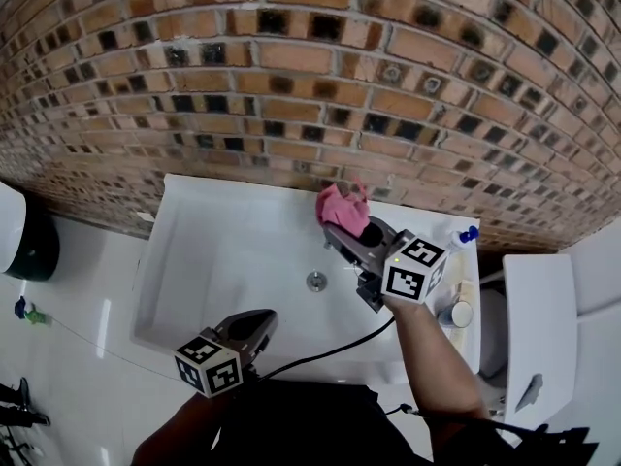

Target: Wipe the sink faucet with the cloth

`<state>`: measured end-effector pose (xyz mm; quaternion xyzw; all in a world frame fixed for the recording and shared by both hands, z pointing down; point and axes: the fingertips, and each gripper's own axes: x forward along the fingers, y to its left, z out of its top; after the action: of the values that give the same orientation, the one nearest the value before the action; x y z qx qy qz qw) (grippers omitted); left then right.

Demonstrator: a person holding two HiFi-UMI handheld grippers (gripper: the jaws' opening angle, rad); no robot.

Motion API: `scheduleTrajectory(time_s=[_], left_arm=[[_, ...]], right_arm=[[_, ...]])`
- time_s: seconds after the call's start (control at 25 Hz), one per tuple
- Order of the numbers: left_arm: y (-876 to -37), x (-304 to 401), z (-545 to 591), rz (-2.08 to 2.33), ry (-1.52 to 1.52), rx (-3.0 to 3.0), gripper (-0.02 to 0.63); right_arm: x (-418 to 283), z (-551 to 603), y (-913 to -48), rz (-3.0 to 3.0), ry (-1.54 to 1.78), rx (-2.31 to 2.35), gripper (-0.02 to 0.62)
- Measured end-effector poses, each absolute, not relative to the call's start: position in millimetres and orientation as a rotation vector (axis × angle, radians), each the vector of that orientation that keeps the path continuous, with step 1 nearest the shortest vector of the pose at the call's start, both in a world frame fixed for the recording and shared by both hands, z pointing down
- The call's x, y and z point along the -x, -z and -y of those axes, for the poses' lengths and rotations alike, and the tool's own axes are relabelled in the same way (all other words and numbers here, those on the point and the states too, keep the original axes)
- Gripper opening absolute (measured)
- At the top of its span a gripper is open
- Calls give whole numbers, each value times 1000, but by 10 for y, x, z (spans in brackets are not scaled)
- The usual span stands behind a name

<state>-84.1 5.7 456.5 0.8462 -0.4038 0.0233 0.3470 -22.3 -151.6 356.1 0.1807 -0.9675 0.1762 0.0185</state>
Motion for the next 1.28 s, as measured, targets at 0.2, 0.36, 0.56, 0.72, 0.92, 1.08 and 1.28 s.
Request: scheduleTrajectory(time_s=[0.2,0.36,0.56,0.72,0.92,1.08,1.28], left_arm=[[-4577,797,-108,1020,-81,-2204,6],[-4602,788,-136,1007,-100,-2208,6],[-4618,763,-157,991,-114,-2211,6],[-4621,772,-154,992,-114,-2211,6],[-4639,799,-155,999,-114,-2204,6],[-4643,832,-154,1002,-109,-2196,6],[-4643,866,-138,1002,-90,-2186,6]], right_arm=[[200,1364,-3706,3014,-659,-565,84],[216,1270,-3853,2996,-704,-560,84],[231,1199,-4009,2984,-775,-563,84],[243,1133,-4206,2946,-869,-566,84],[221,1119,-4361,2940,-1002,-561,84],[222,1116,-4431,2923,-1025,-579,84],[233,1096,-4474,2862,-1009,-636,84]])
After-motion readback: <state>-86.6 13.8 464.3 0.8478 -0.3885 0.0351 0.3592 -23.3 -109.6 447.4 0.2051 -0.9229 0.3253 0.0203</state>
